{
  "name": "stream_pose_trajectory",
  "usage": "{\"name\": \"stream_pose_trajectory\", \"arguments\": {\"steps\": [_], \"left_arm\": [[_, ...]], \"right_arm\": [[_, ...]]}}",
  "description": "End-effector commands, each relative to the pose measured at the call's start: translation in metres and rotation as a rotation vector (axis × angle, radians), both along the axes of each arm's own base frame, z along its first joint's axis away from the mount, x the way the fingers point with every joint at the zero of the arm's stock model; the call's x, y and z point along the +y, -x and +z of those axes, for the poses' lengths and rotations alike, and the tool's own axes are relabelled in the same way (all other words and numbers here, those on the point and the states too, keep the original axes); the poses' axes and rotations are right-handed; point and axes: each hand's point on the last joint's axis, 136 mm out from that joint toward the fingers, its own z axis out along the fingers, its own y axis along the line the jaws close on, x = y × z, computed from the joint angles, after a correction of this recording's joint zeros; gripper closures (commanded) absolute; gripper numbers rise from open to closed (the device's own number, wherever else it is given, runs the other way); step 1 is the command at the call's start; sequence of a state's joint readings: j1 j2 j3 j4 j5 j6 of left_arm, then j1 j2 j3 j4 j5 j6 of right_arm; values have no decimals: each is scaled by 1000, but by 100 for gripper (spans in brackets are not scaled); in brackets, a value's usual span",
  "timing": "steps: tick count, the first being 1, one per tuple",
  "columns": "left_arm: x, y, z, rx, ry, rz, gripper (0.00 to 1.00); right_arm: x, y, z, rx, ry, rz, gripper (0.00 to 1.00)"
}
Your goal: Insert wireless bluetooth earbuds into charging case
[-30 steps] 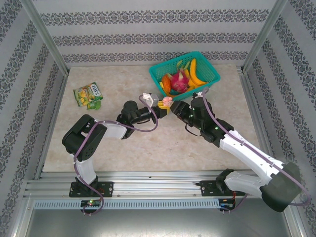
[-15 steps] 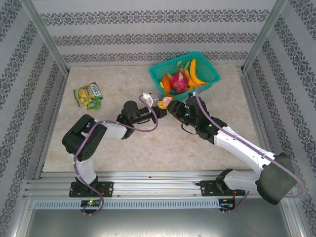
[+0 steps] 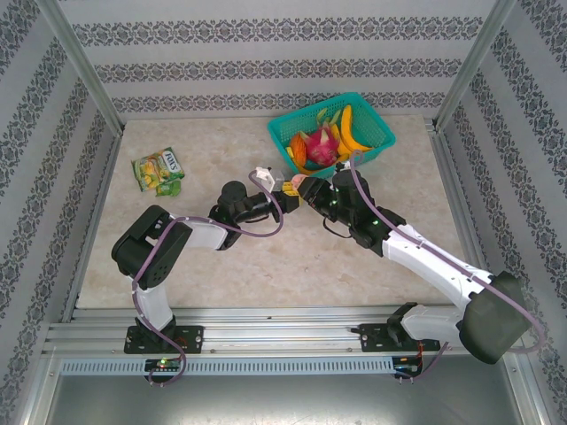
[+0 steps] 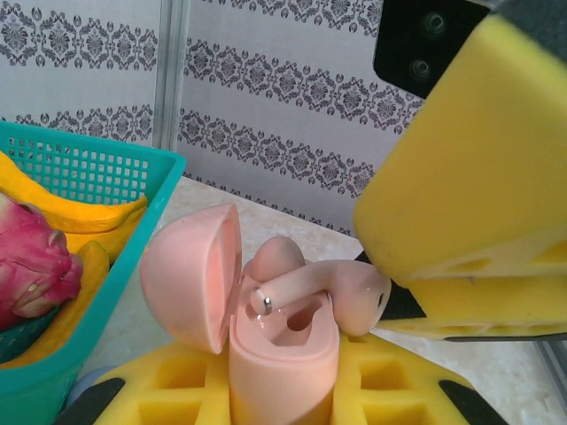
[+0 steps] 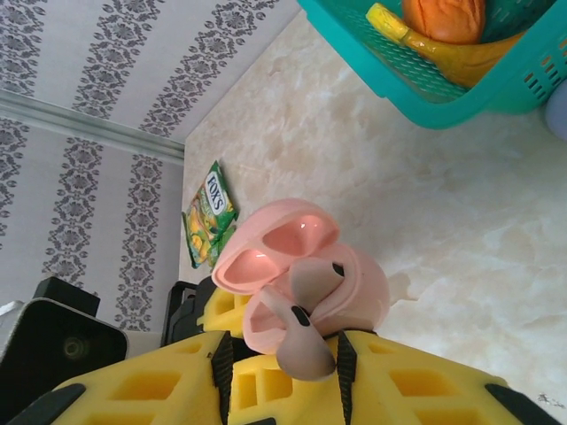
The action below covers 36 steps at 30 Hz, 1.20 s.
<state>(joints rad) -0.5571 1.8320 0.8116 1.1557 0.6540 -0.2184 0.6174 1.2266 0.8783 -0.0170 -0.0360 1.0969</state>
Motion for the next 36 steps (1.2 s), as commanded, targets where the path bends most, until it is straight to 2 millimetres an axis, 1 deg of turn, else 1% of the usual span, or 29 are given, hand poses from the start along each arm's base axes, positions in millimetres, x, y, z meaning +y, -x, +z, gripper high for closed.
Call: {"name": "stream_pose_trajectory", "arguments": {"steps": [1,16,23,31,36], "left_arm": [[-4,9,13,-40,41,-36,100],[-4,10,16,-45,45,-40,100],[-4,9,17,-47,45,-37,100],[-3,9,19,-50,42,-36,100],[-4,10,21,-54,38,-38,100]], "right_arm": [[3,-7,18,-37,-29,4,61],[9,-8,7,-9,-23,25,63],[11,-6,-1,11,-2,39,63],[15,-1,-6,21,99,72,63],[13,3,-11,23,170,86,64]]}}
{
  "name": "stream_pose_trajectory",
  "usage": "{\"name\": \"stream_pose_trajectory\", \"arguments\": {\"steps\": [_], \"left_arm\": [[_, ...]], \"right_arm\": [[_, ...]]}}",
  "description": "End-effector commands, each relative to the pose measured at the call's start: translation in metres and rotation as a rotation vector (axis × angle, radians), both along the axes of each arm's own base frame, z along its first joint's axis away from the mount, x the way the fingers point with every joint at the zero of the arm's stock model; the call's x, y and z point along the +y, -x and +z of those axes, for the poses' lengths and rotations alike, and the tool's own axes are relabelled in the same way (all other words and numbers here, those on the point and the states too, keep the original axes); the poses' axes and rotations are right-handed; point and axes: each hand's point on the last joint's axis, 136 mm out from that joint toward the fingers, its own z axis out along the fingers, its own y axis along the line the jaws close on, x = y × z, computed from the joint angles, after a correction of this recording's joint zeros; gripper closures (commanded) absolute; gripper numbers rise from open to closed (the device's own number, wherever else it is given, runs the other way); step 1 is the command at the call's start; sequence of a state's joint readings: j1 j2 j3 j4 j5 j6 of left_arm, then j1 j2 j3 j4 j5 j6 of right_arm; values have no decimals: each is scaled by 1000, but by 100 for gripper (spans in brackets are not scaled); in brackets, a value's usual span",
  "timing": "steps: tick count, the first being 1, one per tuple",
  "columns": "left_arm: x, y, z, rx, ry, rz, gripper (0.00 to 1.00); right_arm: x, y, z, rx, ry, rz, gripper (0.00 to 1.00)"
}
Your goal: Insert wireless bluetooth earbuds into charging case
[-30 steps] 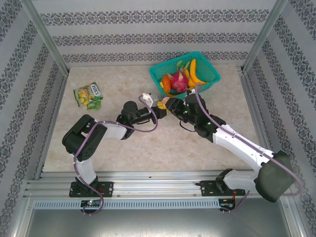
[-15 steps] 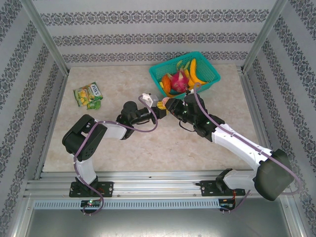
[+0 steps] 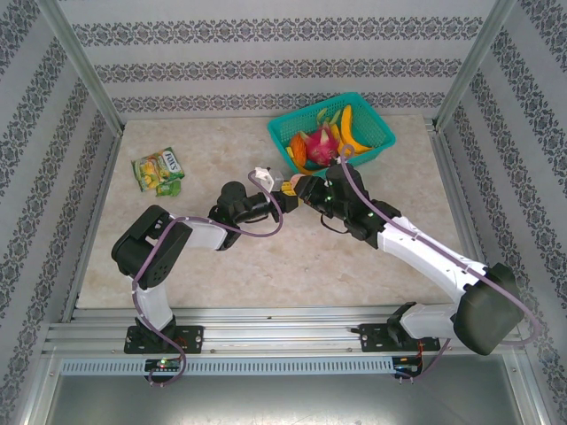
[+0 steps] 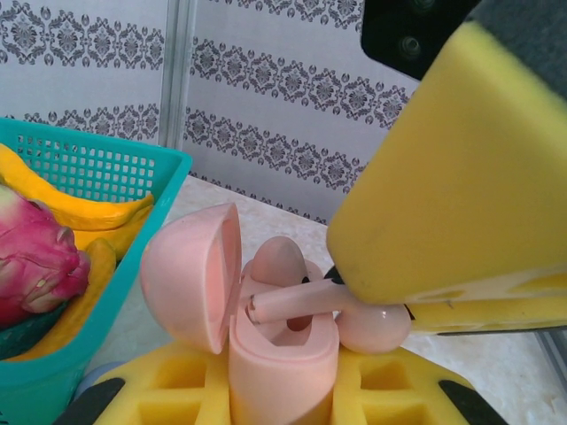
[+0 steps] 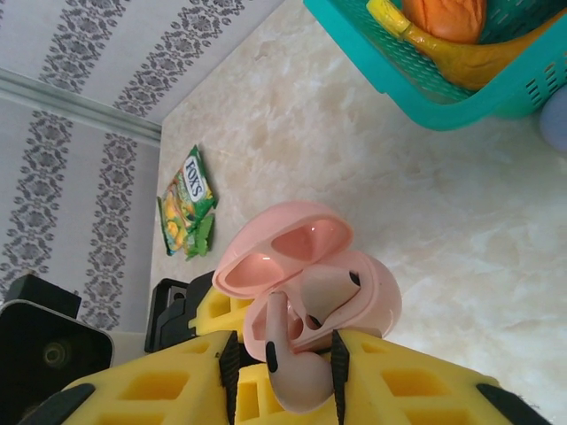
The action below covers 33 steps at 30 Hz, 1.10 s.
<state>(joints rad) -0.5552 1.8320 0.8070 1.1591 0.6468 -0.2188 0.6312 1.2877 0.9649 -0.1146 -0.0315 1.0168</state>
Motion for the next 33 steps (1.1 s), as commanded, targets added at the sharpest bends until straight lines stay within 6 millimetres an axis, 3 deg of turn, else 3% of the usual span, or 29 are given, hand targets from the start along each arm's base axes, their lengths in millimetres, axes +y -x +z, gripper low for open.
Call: {"name": "stream_pose_trajectory", "arguments": {"steps": [1,30,33], "left_arm": [[-6,12,23,-58,38,-48,100],[-7,12,29,-67,26,-58,100],[-7,12,30,-69,23,-56,100]], "right_arm": [[4,7,-8,12,81,38,64],[12,5,-23,9,265,90,69],[13,5,-25,12,279,96,74]]}}
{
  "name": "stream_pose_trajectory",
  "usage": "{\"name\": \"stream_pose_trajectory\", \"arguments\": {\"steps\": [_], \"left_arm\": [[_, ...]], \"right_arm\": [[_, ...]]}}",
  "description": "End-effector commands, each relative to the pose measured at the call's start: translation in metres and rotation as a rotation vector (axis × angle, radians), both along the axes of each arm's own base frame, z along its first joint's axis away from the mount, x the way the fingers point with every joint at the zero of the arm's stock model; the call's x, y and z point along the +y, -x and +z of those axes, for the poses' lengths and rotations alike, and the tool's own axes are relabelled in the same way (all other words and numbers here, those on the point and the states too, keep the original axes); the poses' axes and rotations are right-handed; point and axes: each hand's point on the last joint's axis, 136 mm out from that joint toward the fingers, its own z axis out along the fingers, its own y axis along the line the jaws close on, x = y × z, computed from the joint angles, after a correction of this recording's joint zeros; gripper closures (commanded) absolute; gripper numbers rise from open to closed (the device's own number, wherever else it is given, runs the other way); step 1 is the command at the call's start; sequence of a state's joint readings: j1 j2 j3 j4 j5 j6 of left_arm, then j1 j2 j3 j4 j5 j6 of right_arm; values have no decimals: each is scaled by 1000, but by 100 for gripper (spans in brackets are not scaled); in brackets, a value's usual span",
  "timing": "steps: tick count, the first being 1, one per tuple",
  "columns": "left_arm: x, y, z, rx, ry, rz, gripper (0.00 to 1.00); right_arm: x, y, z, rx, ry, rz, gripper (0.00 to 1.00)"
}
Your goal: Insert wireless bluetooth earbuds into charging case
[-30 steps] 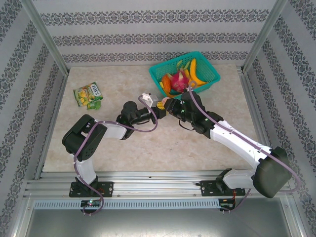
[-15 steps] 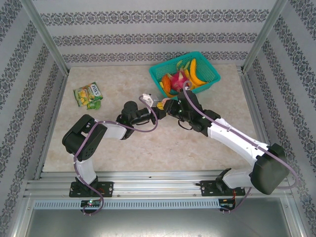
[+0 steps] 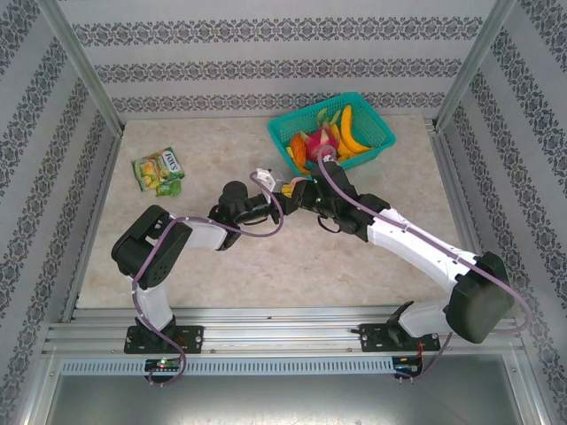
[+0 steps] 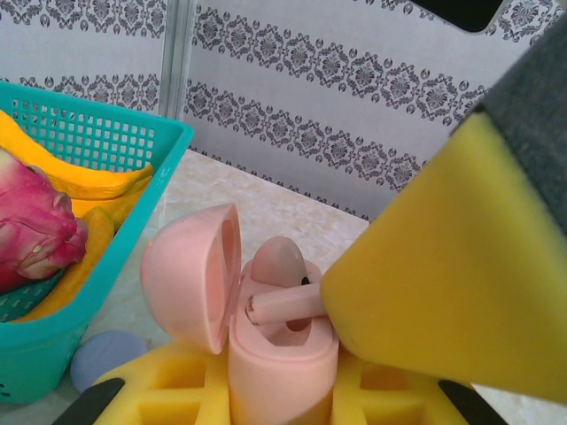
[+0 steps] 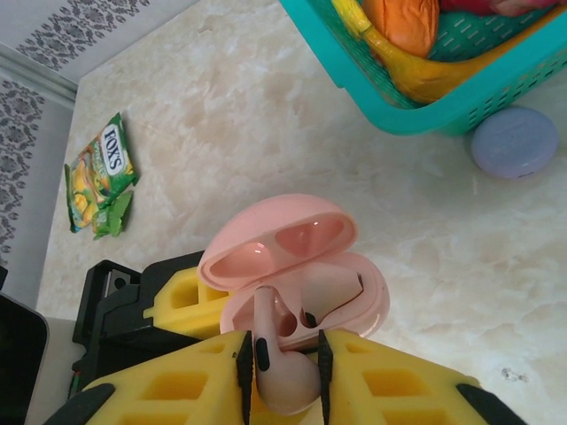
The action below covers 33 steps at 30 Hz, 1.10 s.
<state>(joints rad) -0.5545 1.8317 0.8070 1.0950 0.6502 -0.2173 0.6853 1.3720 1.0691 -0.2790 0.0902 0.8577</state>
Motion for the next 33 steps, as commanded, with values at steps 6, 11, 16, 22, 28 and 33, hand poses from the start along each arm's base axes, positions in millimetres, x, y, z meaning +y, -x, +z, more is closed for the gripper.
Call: {"name": "stream_pose_trajectory", "arguments": {"steps": [6,11,16,22,28,33], "left_arm": [[-6,12,42,-120,47,-52,100],[-6,12,36,-118,30,-50,100],[-6,12,31,-122,8,-51,100],[-6,12,26,-126,-12,-57,100],[-3,11,20,-141,-39,-52,100],[-1,8,17,-151,-81,-61,100]], "right_arm": [[10,6,-4,14,28,51,79],[8,7,11,-7,-15,55,80],[1,8,23,-17,-69,60,80],[-8,11,30,-16,-109,63,80],[-15,15,31,5,-154,65,80],[-18,19,33,31,-215,86,80]]}}
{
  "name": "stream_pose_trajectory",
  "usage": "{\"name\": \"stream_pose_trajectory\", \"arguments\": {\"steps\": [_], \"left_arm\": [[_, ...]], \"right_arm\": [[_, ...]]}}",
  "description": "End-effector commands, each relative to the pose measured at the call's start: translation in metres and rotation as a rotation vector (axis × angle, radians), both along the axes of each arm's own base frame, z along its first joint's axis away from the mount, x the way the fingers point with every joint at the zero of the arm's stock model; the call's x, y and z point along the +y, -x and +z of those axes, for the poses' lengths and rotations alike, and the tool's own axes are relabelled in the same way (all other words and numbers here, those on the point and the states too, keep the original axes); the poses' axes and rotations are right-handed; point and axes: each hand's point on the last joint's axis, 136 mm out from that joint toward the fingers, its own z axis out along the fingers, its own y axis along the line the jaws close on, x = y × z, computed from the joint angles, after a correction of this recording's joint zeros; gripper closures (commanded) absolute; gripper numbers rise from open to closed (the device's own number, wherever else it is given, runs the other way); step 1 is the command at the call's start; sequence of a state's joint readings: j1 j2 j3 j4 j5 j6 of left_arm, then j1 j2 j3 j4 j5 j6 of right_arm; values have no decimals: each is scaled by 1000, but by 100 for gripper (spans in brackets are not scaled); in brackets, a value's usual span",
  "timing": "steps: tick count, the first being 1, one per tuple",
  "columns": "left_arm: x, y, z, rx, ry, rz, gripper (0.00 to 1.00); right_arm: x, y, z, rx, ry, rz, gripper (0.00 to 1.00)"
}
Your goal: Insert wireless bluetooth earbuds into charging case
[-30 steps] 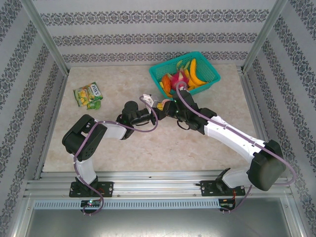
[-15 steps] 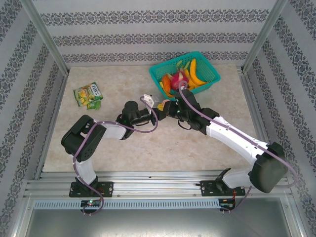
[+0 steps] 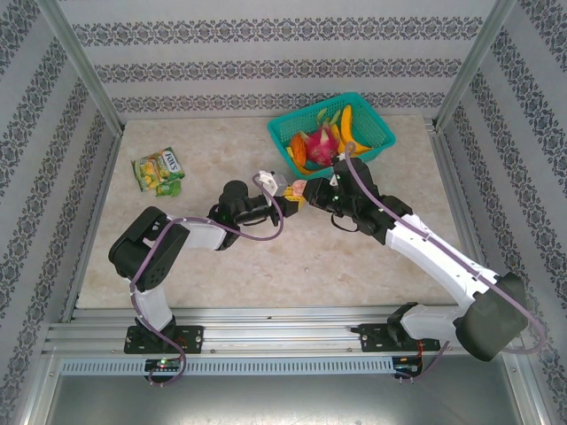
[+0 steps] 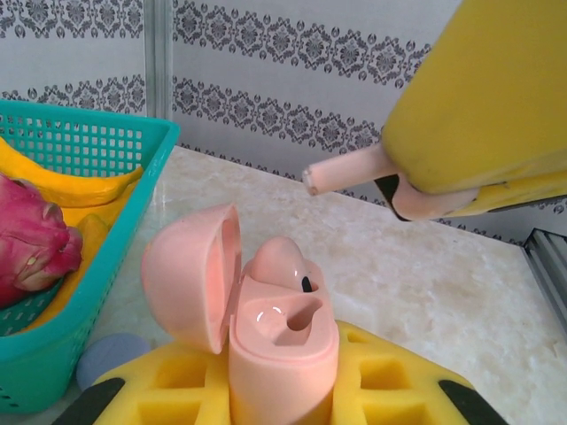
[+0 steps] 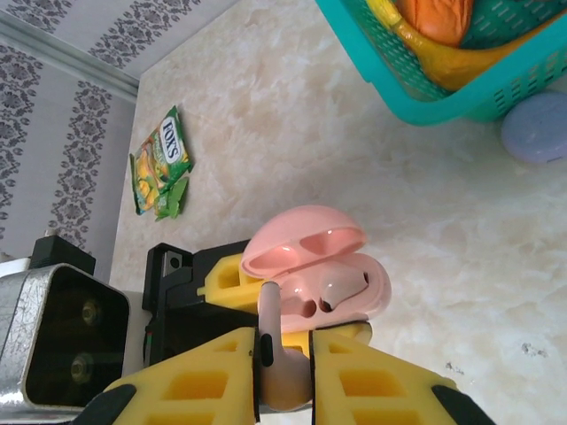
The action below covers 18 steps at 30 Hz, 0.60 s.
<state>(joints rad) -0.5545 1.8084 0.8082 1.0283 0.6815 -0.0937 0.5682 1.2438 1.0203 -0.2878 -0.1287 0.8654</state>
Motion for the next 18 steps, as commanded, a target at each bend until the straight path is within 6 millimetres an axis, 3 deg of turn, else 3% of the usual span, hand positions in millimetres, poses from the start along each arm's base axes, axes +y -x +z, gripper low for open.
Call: {"name": "stream_pose_trajectory", "arguments": {"steps": [1,9,18], "left_arm": [[1,1,19,-77,-17,-32,100],[11,-2,14,-90,-88,-38,100],[19,4,11,-159,-195,-77,100]], "right_arm": [[2,7,9,12,-81,37,80],[-3,16,22,46,-173,96,80],[3,27,11,147,-236,171,80]]}}
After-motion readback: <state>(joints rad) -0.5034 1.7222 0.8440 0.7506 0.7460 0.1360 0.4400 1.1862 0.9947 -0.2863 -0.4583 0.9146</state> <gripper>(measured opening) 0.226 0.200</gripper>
